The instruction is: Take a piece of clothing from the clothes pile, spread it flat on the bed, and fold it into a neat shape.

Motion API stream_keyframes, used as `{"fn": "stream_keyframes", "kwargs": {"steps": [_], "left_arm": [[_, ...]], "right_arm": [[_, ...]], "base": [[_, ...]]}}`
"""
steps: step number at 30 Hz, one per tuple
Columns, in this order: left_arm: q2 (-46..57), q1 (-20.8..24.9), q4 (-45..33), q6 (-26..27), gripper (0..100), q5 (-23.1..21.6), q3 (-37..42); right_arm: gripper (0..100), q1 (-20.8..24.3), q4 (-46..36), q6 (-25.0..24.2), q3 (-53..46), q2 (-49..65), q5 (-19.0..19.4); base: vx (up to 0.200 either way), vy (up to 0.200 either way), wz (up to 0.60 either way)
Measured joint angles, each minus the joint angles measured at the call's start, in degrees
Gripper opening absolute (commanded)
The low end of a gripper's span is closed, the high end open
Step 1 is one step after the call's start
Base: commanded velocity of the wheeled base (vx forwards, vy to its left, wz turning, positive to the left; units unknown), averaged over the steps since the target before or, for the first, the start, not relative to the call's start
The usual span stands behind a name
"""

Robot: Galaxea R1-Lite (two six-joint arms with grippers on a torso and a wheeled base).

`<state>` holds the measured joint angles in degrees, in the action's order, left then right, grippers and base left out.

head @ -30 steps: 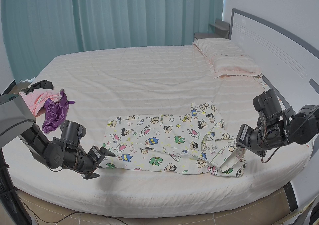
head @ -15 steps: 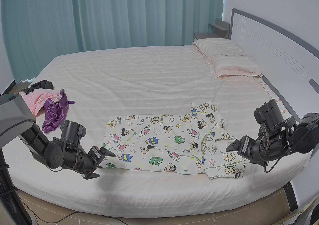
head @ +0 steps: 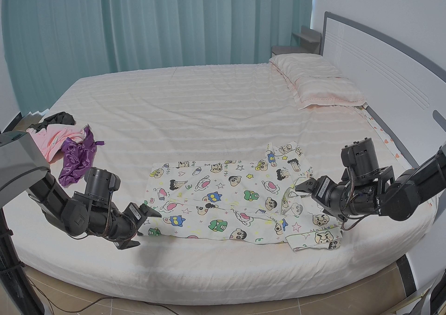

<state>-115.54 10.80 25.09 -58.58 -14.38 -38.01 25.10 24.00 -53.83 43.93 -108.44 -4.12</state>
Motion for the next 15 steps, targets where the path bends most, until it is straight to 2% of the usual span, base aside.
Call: {"fn": "stream_keyframes", "kwargs": {"steps": [2,7,14,15], "left_arm": [[0.00,0.00,1.49,-0.32,100,0.27,0.30],[-0.02,0.05,4.66,-3.06,100,0.71,1.13],[-0.09,0.60,6.61,-4.86,100,0.90,1.88],[-0.09,0.79,6.77,-4.79,100,0.90,2.10]], "right_arm": [[100,-0.07,3.99,-0.52,-2.18,-0.90,0.02],[100,-0.29,13.63,-0.96,-8.19,-2.32,0.02],[100,-0.33,17.59,-1.10,-15.06,-0.20,0.67],[100,-0.33,17.76,-1.18,-15.58,0.20,0.93]], "base": [[0.000,0.000,0.00],[0.200,0.000,0.00],[0.200,0.000,0.00],[0.000,0.000,0.00]]}}
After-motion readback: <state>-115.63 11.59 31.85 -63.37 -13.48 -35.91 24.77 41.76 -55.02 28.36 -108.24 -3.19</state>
